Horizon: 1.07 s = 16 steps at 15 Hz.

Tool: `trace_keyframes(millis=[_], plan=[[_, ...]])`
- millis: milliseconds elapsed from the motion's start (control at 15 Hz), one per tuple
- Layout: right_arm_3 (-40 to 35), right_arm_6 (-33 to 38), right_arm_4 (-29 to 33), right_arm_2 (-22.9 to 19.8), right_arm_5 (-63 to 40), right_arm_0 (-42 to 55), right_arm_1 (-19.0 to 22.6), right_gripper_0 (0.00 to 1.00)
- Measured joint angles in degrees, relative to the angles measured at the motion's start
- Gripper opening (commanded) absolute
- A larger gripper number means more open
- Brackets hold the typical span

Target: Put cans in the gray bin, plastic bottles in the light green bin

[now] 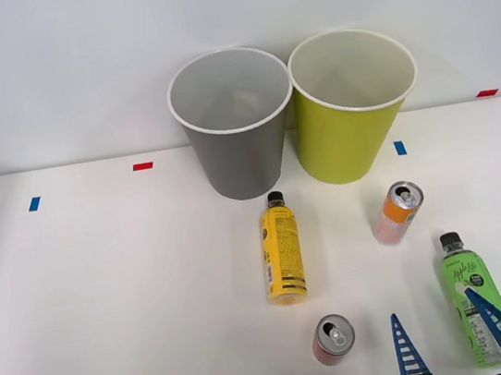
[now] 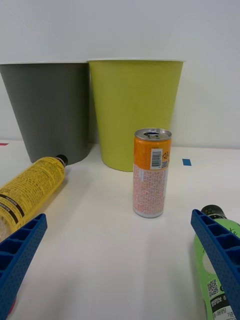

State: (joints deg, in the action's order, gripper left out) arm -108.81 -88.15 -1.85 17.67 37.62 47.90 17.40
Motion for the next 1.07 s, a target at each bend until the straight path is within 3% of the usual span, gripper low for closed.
trace_keyframes(millis=[1067], plan=[[0.00, 0.00, 0.00, 0.00, 0.00, 0.00, 0.00, 1.00]])
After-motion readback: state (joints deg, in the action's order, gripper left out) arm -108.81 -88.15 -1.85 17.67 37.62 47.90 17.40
